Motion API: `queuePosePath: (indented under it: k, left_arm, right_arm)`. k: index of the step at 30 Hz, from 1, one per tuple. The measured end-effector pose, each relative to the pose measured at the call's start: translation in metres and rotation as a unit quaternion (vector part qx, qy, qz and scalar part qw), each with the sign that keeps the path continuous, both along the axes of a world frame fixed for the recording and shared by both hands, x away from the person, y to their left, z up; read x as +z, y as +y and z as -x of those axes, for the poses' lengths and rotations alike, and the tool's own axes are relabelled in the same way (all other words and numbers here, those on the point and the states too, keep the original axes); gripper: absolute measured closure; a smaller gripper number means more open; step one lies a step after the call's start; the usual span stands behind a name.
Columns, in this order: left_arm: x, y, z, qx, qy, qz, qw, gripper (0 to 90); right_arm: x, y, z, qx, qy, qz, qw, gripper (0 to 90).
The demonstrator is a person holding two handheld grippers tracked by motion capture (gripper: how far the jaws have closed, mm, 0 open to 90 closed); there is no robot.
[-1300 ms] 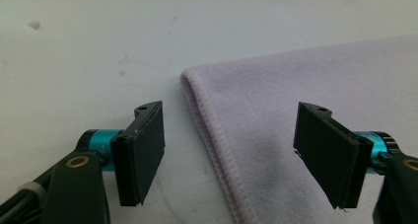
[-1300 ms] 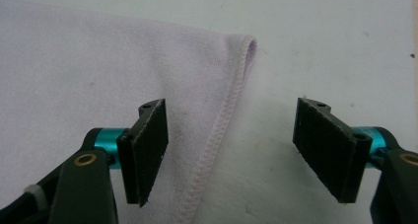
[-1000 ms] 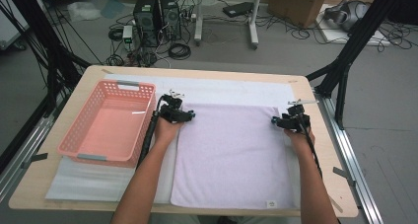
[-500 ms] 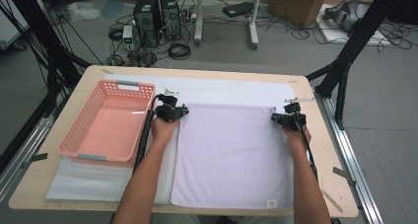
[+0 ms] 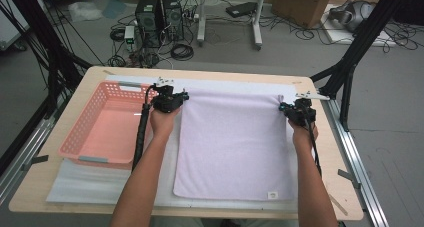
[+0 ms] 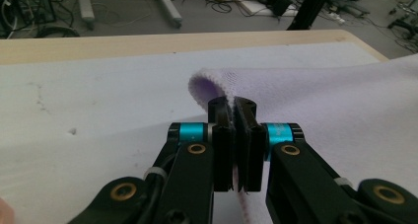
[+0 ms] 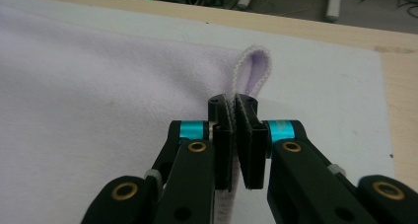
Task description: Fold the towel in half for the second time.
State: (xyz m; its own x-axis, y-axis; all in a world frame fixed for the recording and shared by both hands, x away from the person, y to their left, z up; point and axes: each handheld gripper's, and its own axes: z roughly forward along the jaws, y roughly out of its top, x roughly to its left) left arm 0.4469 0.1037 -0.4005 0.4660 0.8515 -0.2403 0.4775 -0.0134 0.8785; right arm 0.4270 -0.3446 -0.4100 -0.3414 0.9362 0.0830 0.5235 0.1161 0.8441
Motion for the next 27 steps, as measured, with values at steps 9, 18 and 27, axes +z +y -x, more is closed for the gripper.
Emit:
queuePosePath:
  k: [9,18,27]
  left_arm:
    - [0.009,0.004,0.021,-0.020,0.013,0.010,0.9997,86.2]
    - [0.009,0.011,0.051,-0.046,0.013,0.012,0.9988,86.2]
    - [0.008,0.010,0.091,-0.074,-0.004,-0.016,0.9971,86.1]
  right_arm:
    - [0.008,-0.012,0.024,0.024,-0.004,-0.028,0.9993,85.9]
    - [0.023,-0.011,0.044,0.047,0.005,-0.016,0.9988,85.8]
    - [0.013,-0.019,0.082,0.068,0.002,-0.025,0.9974,85.5]
